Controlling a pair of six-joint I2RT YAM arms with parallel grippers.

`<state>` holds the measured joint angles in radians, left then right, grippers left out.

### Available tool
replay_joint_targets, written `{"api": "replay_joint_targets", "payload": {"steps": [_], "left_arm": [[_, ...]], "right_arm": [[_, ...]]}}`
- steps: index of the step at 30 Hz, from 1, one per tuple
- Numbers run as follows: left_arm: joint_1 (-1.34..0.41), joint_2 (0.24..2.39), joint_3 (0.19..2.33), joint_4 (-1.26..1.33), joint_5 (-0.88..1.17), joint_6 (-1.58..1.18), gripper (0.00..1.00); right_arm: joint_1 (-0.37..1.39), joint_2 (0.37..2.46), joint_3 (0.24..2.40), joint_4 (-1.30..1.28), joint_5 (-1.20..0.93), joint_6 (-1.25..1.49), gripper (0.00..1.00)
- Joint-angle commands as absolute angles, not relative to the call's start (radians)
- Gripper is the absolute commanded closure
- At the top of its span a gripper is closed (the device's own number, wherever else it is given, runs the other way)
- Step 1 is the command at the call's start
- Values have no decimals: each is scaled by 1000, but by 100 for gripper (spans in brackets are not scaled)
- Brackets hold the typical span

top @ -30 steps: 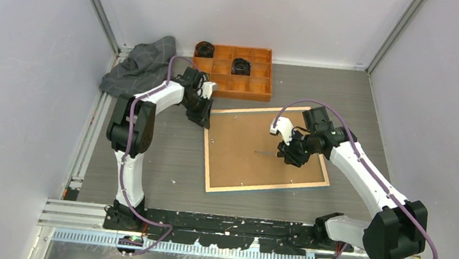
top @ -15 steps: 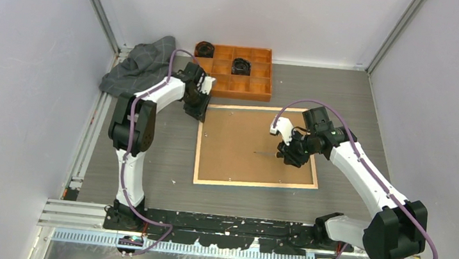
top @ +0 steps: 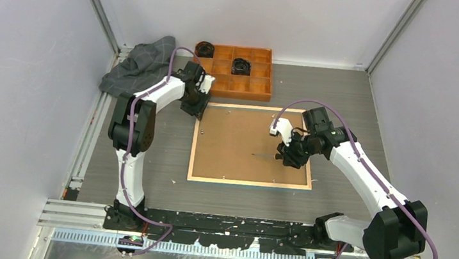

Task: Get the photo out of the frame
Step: Move the photo frame to the center of the board.

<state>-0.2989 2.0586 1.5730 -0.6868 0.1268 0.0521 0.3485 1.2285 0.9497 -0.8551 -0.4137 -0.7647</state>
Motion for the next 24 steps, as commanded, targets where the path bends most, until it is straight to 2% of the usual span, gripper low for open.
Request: {"api": "replay_joint_targets", "payload": {"steps": [1, 7, 15, 24], "left_arm": [[-290, 1963, 1583, -716, 123, 94, 55], [-279, 1862, 1553, -786, 238, 132, 46], [-279, 1795, 1402, -831, 365, 175, 43], [-279, 1840, 1336, -799, 414, 149, 41]], "right_arm": [[347, 1210, 971, -853, -457, -777, 99], [348, 1226, 980, -878, -505, -786, 99], [348, 1250, 992, -922, -576, -815, 99], [348, 1257, 996, -963, -657, -849, 99]]}}
